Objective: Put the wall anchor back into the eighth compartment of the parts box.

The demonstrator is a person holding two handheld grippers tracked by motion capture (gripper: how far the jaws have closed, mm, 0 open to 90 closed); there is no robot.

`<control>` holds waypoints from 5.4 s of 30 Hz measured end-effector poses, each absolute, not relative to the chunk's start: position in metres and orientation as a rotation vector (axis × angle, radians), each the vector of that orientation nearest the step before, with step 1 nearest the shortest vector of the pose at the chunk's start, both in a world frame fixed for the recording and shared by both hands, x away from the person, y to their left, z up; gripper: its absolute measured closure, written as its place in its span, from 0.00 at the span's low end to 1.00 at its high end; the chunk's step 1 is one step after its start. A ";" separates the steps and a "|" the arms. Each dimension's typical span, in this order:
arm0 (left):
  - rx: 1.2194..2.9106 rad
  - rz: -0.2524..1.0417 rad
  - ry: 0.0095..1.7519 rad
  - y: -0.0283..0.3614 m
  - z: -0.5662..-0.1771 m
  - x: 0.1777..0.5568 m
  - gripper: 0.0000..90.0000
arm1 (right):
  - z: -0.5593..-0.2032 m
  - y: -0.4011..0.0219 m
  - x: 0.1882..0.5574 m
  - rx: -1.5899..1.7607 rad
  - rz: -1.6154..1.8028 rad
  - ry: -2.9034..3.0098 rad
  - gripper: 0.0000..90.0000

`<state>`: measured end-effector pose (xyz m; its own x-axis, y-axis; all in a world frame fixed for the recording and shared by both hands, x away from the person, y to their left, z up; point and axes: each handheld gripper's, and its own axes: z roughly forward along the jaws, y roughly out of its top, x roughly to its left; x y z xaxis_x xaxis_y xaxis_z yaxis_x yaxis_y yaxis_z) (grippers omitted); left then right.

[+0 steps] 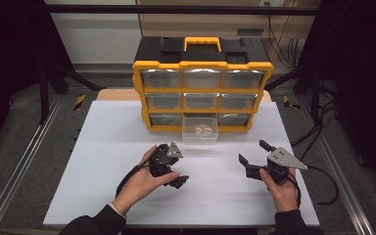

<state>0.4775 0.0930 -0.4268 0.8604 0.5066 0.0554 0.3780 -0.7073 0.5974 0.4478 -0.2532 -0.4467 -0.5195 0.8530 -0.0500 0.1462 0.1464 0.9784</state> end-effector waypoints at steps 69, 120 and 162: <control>2.615 0.143 0.637 0.084 -0.452 0.486 0.94 | -0.448 -0.252 0.450 0.958 1.410 1.823 0.10; 2.487 0.239 0.608 0.084 -0.397 0.494 0.94 | -0.448 -0.253 0.450 0.959 1.422 1.825 0.09; 2.429 0.282 0.586 0.067 -0.340 0.520 0.94 | -0.447 -0.251 0.449 0.942 1.441 1.822 0.09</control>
